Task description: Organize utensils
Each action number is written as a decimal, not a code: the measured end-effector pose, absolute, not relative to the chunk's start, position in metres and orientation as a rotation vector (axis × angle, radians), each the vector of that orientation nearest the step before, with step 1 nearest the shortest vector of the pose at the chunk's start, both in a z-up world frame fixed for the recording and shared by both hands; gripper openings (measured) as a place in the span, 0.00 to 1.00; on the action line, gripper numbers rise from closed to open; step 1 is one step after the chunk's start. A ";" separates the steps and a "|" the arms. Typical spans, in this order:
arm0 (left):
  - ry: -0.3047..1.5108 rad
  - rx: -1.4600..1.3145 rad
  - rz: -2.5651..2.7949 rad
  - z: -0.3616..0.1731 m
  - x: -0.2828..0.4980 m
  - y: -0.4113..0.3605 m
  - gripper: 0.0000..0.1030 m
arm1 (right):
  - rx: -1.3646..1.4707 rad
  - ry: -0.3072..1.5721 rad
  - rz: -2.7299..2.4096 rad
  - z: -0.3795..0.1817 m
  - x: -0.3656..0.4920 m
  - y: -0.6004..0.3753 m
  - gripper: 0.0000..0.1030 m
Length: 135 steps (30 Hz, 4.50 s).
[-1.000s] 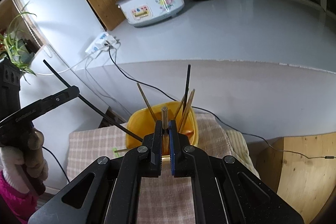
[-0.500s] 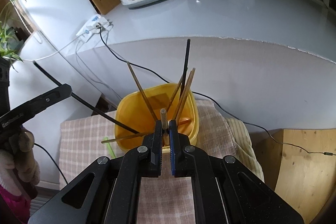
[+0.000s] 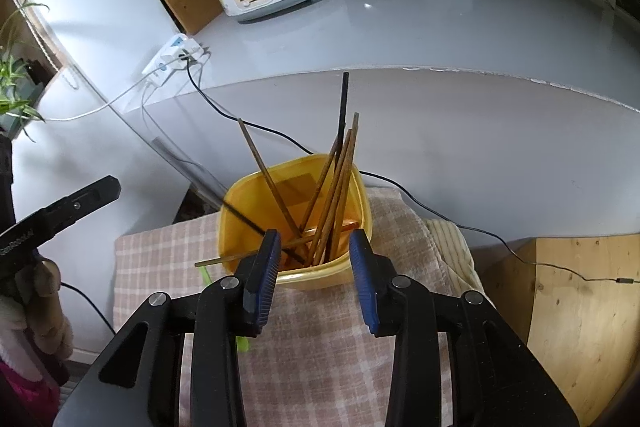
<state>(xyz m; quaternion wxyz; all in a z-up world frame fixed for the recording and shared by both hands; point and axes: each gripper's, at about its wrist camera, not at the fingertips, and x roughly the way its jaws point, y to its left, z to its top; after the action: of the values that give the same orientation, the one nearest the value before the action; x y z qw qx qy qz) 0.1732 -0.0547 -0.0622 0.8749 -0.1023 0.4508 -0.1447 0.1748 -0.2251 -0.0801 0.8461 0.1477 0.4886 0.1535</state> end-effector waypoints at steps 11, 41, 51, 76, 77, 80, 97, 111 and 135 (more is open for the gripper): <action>0.995 -0.271 -0.131 -0.086 0.134 0.021 0.22 | 0.229 1.061 0.488 -0.081 0.141 -0.186 0.33; 1.153 -0.470 0.177 -0.164 -0.004 0.118 0.22 | -0.180 1.395 0.860 -0.194 0.100 -0.006 0.33; 1.297 -0.456 0.046 -0.203 -0.024 0.064 0.22 | -0.250 1.418 0.789 -0.217 0.124 -0.007 0.33; 1.460 -0.257 -0.039 -0.281 0.022 -0.007 0.22 | -0.258 1.433 0.736 -0.241 0.139 0.017 0.33; 1.461 -0.254 -0.033 -0.282 0.025 -0.005 0.22 | -0.258 1.435 0.734 -0.241 0.141 0.017 0.33; 1.454 -0.263 -0.025 -0.283 0.037 -0.001 0.22 | -0.255 1.441 0.728 -0.244 0.148 0.022 0.33; 1.432 -0.373 0.067 -0.276 0.042 0.086 0.18 | -0.314 1.399 0.684 -0.249 0.175 0.057 0.32; 1.403 -0.459 0.156 -0.261 0.008 0.198 0.14 | -0.444 1.334 0.975 -0.247 0.139 0.122 0.06; 1.380 -0.489 0.150 -0.209 0.015 0.238 0.13 | -0.147 1.620 0.849 -0.269 0.131 0.085 0.07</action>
<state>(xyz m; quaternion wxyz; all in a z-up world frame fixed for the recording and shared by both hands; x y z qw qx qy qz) 0.0149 0.2378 -0.2090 0.7413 -0.2232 0.6293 0.0685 0.1307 0.0849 -0.2689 0.6079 -0.0638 0.7010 0.3673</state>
